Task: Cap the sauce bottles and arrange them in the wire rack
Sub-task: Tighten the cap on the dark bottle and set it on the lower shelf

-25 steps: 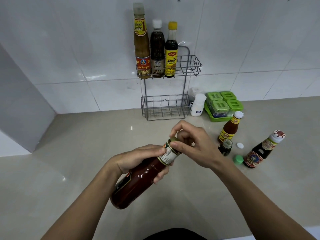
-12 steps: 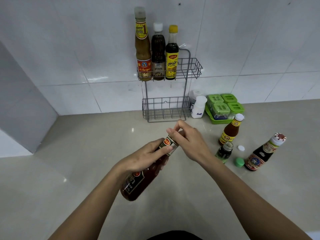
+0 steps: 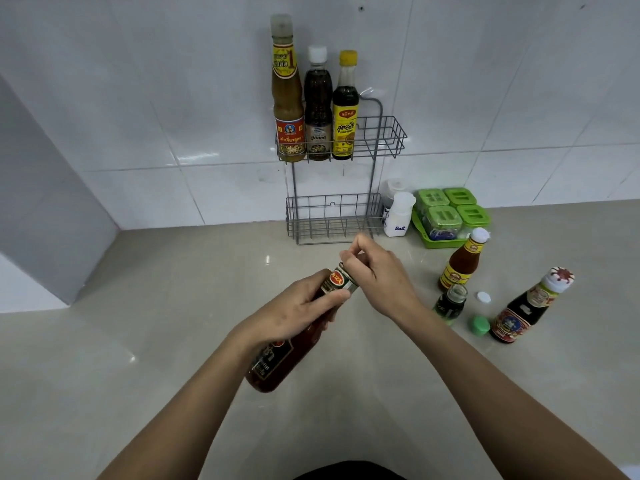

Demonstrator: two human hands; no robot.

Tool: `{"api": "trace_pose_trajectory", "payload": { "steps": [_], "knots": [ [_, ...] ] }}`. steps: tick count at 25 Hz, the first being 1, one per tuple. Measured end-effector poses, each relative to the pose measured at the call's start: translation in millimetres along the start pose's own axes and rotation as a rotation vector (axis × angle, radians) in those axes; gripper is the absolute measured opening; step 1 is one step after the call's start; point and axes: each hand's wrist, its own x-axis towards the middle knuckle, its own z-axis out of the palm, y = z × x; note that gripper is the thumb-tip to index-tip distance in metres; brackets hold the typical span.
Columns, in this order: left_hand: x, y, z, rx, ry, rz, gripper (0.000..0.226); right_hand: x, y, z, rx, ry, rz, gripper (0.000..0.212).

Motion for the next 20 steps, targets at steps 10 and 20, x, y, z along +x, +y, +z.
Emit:
{"api": "trace_pose_trajectory", "payload": {
  "steps": [10, 20],
  "knots": [
    [6, -6, 23, 0.609, 0.319, -0.106, 0.047, 9, 4, 1, -0.101, -0.114, 0.192, 0.040],
    [-1, -6, -12, -0.095, 0.175, 0.077, 0.043, 25, -23, -24, 0.143, -0.118, -0.022, 0.027]
  ]
}}
